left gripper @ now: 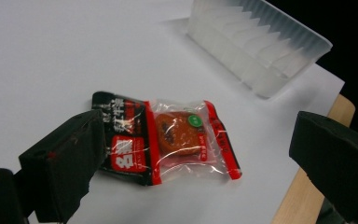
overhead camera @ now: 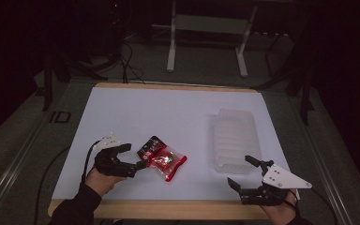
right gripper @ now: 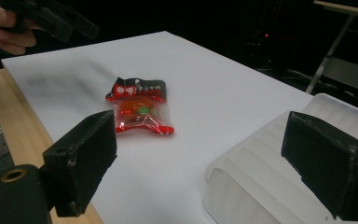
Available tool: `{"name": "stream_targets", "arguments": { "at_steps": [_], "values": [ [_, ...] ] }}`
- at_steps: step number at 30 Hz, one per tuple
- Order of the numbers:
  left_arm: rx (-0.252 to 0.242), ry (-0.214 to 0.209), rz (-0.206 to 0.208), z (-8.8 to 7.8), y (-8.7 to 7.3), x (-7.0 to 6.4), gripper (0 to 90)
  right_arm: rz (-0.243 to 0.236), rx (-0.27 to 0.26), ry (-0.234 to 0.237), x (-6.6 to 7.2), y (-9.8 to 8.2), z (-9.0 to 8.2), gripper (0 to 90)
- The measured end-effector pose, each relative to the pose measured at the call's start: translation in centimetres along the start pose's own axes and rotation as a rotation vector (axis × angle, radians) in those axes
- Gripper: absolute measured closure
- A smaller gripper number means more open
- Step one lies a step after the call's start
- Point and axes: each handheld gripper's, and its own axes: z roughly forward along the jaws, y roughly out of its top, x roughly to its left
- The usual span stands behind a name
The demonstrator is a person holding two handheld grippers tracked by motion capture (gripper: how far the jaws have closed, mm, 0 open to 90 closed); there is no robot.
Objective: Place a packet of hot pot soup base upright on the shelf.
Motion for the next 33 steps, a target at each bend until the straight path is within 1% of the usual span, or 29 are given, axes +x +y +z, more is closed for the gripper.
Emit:
{"name": "stream_targets", "arguments": {
  "at_steps": [1, 2, 3, 4, 6, 9, 10, 12, 13, 15, 17, 19, 23, 25, 26, 28, 31, 32, 33],
  "values": [
    [0.011, 0.003, -0.018, 0.2, 0.0, 0.4, 3.8, -0.002, 0.002, -0.001, 0.0, 0.0, 0.0, 10.1],
    [0.018, 0.018, -0.025, 0.3, 0.0, 0.6, 3.8, 0.000, 0.007, 0.001, 0.0, 0.0, 0.0, 10.1],
    [0.024, 0.043, -0.040, 0.5, -0.1, 0.9, 3.8, 0.002, 0.006, 0.001, 0.0, 0.0, 0.1, 10.1],
    [0.034, 0.049, -0.054, 0.8, -0.1, 1.2, 3.9, 0.004, 0.009, 0.003, 0.0, -0.1, 0.1, 10.1],
    [0.055, 0.084, -0.076, 1.2, -0.2, 1.7, 4.3, 0.005, 0.014, 0.004, 0.0, -0.1, 0.1, 10.1],
    [0.086, 0.102, -0.096, 2.0, -0.3, 2.5, 6.5, 0.002, 0.019, 0.010, 0.0, -0.1, 0.2, 10.2],
    [0.090, 0.103, -0.099, 2.3, -0.4, 2.7, 6.6, 0.002, 0.021, 0.013, 0.1, -0.1, 0.2, 10.1],
    [0.102, 0.119, -0.111, 2.7, -0.5, 3.1, 7.6, 0.005, 0.024, 0.015, 0.0, -0.1, 0.3, 10.2],
    [0.113, 0.113, -0.122, 3.1, -0.6, 3.3, 9.0, 0.007, 0.023, 0.016, 0.0, -0.1, 0.3, 10.2],
    [0.129, 0.126, -0.134, 3.5, -0.7, 3.6, 10.2, 0.009, 0.026, 0.019, 0.0, -0.1, 0.3, 10.2],
    [0.139, 0.113, -0.158, 3.9, -1.0, 4.0, 12.4, 0.009, 0.027, 0.022, 0.1, -0.2, 0.4, 10.2],
    [0.159, 0.109, -0.165, 4.4, -1.2, 4.3, 14.0, 0.005, 0.030, 0.025, 0.1, -0.2, 0.4, 10.2],
    [0.195, 0.118, -0.179, 5.2, -1.9, 4.7, 19.2, 0.011, 0.033, 0.033, 0.1, -0.2, 0.3, 11.3],
    [0.198, 0.112, -0.206, 5.5, -2.1, 5.1, 20.8, 0.007, 0.034, 0.036, 0.1, -0.2, 0.4, 12.0],
    [0.201, 0.115, -0.213, 5.7, -2.1, 5.3, 22.8, 0.009, 0.036, 0.037, 0.2, -0.2, 0.4, 12.1],
    [0.205, 0.121, -0.227, 6.1, -2.2, 5.6, 23.7, 0.002, 0.041, 0.040, 0.2, -0.2, 0.4, 12.1],
    [0.207, 0.110, -0.252, 6.8, -2.4, 6.1, 28.4, 0.001, 0.052, 0.045, 0.2, -0.3, 0.5, 12.1],
    [0.202, 0.108, -0.251, 6.9, -2.3, 6.1, 30.0, 0.003, 0.050, 0.044, 0.2, -0.3, 0.5, 12.1],
    [0.199, 0.098, -0.258, 6.9, -2.3, 6.1, 32.5, 0.005, 0.052, 0.043, 0.2, -0.3, 0.5, 12.1]
  ]
}}
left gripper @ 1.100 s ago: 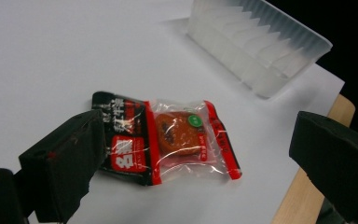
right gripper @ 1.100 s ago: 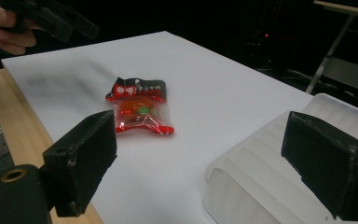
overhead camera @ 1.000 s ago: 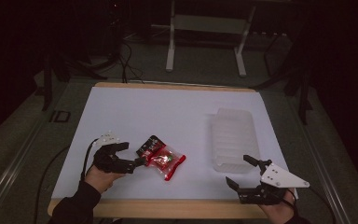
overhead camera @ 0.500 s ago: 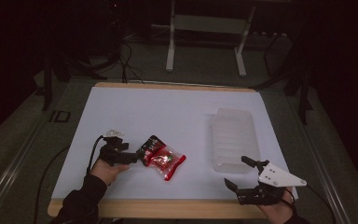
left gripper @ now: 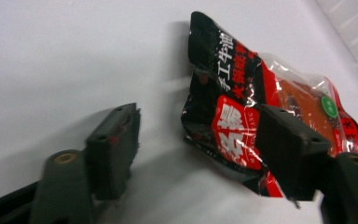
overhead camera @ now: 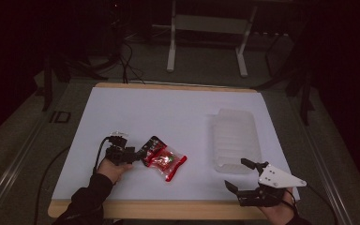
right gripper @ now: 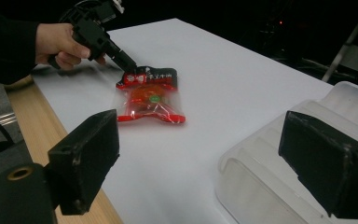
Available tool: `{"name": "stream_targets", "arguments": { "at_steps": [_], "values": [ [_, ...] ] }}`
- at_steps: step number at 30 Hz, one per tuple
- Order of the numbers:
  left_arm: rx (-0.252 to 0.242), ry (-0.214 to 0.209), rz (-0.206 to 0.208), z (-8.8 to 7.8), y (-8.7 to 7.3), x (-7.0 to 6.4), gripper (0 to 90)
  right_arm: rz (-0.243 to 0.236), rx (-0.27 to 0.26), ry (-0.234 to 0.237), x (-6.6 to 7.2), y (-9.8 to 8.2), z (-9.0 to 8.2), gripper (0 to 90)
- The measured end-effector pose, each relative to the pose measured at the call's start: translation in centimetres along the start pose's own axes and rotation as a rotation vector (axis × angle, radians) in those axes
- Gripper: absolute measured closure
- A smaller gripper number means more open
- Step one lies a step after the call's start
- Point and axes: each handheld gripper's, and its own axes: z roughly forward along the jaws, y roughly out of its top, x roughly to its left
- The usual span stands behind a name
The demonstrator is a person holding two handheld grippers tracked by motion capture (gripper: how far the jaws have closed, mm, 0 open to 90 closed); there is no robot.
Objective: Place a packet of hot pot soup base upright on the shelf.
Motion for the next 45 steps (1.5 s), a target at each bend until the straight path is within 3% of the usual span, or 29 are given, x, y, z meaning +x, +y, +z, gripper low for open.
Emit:
{"name": "stream_targets", "arguments": {
  "at_steps": [7, 12, 15, 19, 24, 26, 31, 37, 45],
  "values": [
    [0.006, -0.029, 0.008, 0.4, -0.4, -0.7, 45.4, 0.001, 0.004, 0.005, 0.0, -0.1, 0.0, 12.8],
    [-0.001, -0.003, 0.044, 0.9, -0.6, -1.5, 54.2, -0.004, 0.002, 0.001, 0.0, 0.0, 0.0, 12.9],
    [-0.005, 0.030, 0.106, 1.1, -0.9, -2.2, 60.3, -0.006, 0.011, 0.001, 0.0, -0.1, 0.1, 13.0],
    [-0.002, 0.062, 0.110, 1.4, -1.0, -3.1, 71.4, -0.005, 0.012, -0.001, 0.0, -0.1, 0.1, 13.2],
    [-0.039, 0.007, 0.093, 1.0, -0.7, -4.0, 86.3, -0.008, 0.014, -0.004, 0.0, -0.1, 0.1, 13.4],
    [-0.052, 0.018, 0.120, 0.8, -0.5, -4.7, 88.2, -0.006, 0.015, -0.003, -0.1, -0.1, 0.0, 13.6],
    [-0.069, -0.026, 0.102, 0.1, 0.0, -5.0, 88.9, 0.002, 0.014, -0.001, -0.1, -0.1, 0.1, 13.5],
    [-0.080, -0.036, 0.153, -0.7, 0.8, -6.1, 89.2, 0.013, 0.014, 0.002, -0.3, -0.1, 0.0, 14.1],
    [-0.103, -0.077, 0.183, -1.9, 1.9, -7.3, 89.3, 0.019, 0.011, -0.002, -0.4, 0.0, 0.0, 14.2]
  ]
}}
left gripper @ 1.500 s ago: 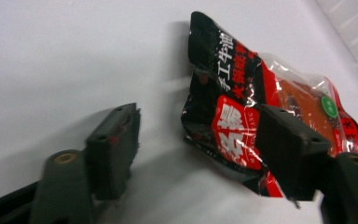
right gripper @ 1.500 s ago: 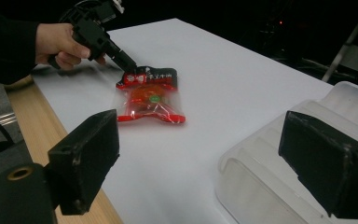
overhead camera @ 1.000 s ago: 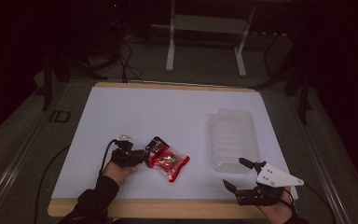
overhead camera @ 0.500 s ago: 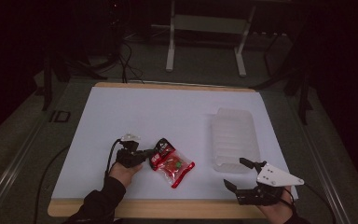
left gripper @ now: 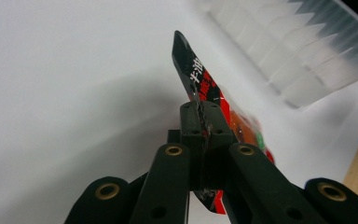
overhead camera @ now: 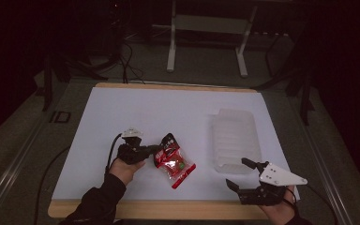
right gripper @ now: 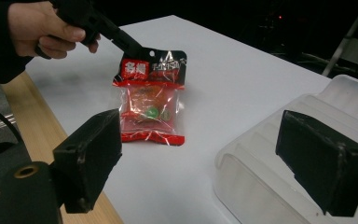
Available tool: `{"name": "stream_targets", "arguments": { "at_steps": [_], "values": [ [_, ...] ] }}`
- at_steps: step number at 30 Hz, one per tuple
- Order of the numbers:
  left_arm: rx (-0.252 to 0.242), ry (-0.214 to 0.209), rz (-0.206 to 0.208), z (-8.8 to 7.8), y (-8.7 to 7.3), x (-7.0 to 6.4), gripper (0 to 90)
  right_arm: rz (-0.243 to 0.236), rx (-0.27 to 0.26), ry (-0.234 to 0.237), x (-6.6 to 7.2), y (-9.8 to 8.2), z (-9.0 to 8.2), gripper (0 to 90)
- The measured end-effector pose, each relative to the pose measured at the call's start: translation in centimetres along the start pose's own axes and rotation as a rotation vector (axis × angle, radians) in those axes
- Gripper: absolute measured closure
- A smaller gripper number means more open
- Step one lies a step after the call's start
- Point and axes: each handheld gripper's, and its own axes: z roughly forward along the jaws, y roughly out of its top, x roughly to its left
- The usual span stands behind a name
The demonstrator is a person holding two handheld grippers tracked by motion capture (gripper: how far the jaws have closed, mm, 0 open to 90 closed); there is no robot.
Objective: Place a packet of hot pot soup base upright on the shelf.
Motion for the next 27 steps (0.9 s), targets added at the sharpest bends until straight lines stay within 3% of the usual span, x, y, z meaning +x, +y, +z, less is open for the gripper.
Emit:
{"name": "stream_targets", "arguments": {
  "at_steps": [9, 13, 21, 24, 27],
  "values": [
    [-0.013, -0.057, 0.082, -1.0, 1.8, -2.2, 89.4, -0.011, -0.009, 0.001, -0.1, 0.1, -0.1, 17.5],
    [-0.013, -0.068, 0.103, -1.1, 2.2, -2.8, 89.4, -0.018, -0.010, 0.002, 0.0, 0.1, -0.2, 18.7],
    [-0.014, -0.129, 0.155, -1.2, 3.2, -4.4, 89.5, -0.025, -0.010, 0.007, -0.1, 0.1, -0.2, 21.9],
    [-0.003, -0.153, 0.184, -1.2, 3.7, -5.1, 89.5, -0.083, -0.009, -0.005, 0.0, 0.1, -0.3, 25.5],
    [0.000, -0.167, 0.193, -1.1, 4.1, -5.6, 89.5, -0.092, -0.016, -0.002, 0.0, 0.3, -0.5, 27.5]
  ]
}}
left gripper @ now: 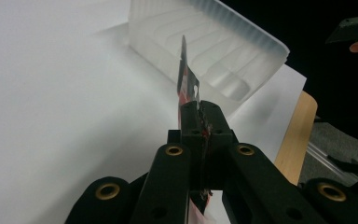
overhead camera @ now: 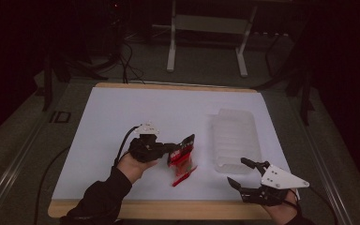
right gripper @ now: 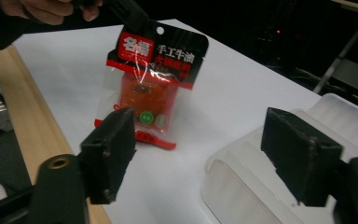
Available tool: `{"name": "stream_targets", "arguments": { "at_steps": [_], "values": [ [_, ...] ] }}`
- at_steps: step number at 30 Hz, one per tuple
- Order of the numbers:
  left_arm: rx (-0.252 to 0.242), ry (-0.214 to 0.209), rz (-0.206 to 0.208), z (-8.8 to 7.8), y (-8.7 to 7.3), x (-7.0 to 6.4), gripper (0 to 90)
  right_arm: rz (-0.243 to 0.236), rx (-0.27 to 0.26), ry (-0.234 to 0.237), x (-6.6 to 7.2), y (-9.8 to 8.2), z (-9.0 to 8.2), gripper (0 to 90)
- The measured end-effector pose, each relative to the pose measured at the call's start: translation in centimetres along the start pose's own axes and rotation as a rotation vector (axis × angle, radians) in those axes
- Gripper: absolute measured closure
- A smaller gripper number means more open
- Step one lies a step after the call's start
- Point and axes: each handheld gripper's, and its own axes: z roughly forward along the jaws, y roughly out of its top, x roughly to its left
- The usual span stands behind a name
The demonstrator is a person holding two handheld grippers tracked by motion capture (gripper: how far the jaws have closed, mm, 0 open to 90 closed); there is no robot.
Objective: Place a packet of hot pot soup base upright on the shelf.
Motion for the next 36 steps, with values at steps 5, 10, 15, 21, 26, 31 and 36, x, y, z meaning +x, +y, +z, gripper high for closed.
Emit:
{"name": "stream_targets", "arguments": {
  "at_steps": [5, 10, 15, 21, 26, 31, 36],
  "values": [
    [-0.005, -0.029, 0.032, 0.1, 0.9, -0.5, 89.6, -0.008, -0.004, 0.001, -0.2, 0.4, -0.3, 27.6],
    [-0.002, -0.066, 0.077, -0.1, 1.6, -1.1, 89.5, -0.023, -0.005, 0.026, -0.8, 0.7, -0.5, 30.5],
    [0.004, -0.094, 0.100, -0.3, 2.0, -1.5, 89.5, -0.062, 0.004, 0.047, -1.8, 1.8, -0.6, 32.6],
    [0.003, -0.128, 0.136, -0.8, 2.1, -1.6, 89.5, -0.113, 0.069, 0.122, -3.4, 3.7, 0.5, 35.8],
    [0.005, -0.169, 0.169, -1.0, 2.1, -1.8, 89.5, -0.150, 0.119, 0.189, -4.4, 6.2, 1.5, 48.6],
    [0.006, -0.207, 0.200, -1.1, 2.2, -2.4, 89.4, -0.222, 0.194, 0.288, -5.1, 8.3, 3.3, 46.4],
    [0.008, -0.228, 0.221, -1.1, 2.4, -2.9, 89.4, -0.267, 0.257, 0.360, -5.4, 9.6, 5.5, 44.4]
  ]
}}
